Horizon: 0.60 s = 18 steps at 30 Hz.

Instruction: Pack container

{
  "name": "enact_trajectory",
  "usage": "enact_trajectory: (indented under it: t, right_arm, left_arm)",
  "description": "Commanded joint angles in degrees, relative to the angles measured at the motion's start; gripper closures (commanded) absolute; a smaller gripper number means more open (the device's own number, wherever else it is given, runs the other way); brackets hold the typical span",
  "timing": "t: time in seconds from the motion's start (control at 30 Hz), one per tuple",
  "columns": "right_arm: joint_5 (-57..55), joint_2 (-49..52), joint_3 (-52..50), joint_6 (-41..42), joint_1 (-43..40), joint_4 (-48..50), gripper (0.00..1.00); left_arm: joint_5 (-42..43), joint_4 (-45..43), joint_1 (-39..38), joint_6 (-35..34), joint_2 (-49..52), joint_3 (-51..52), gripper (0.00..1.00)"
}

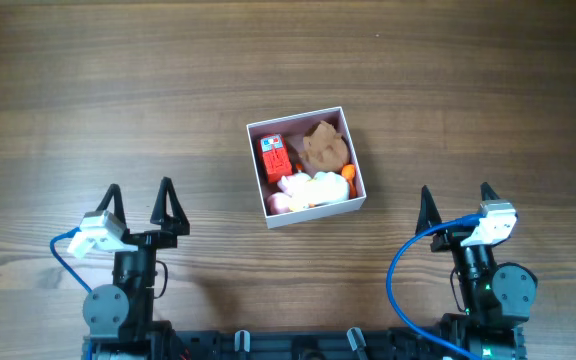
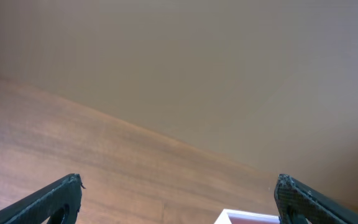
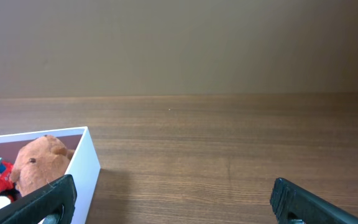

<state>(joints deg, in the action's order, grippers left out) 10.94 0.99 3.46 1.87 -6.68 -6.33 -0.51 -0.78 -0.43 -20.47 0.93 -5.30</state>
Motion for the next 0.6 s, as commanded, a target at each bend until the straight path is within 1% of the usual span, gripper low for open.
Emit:
enact_trajectory:
  t: [0.0, 0.1, 0.17, 0.3, 0.57]
  right_arm:
    - [0.70, -0.42, -0.24, -0.35, 0.28, 0.28, 0.01]
    - [0.70, -0.42, -0.24, -0.37, 0.28, 0.28, 0.01]
    - [0.70, -0.42, -0.24, -0.35, 0.28, 0.28, 0.00]
    - [0.70, -0.42, -0.24, -0.37, 0.28, 0.28, 0.01]
    - [0.70, -0.42, -0.24, -0.35, 0.28, 0.28, 0.00]
  left_arm:
    - [1.11, 2.62, -0.85, 0.31, -0.76, 0.66, 0.00]
    - [0.63, 7.30, -0.85, 0.44, -0.76, 0.81, 0.00]
    - [0.04, 8.39, -0.85, 0.70, -0.76, 1.33, 0.00]
    - [-2.82, 8.52, -0.85, 0.79, -0.76, 3.28, 0.00]
    - [-2.75, 8.35, -0.85, 0.92, -0.76, 3.28, 0.00]
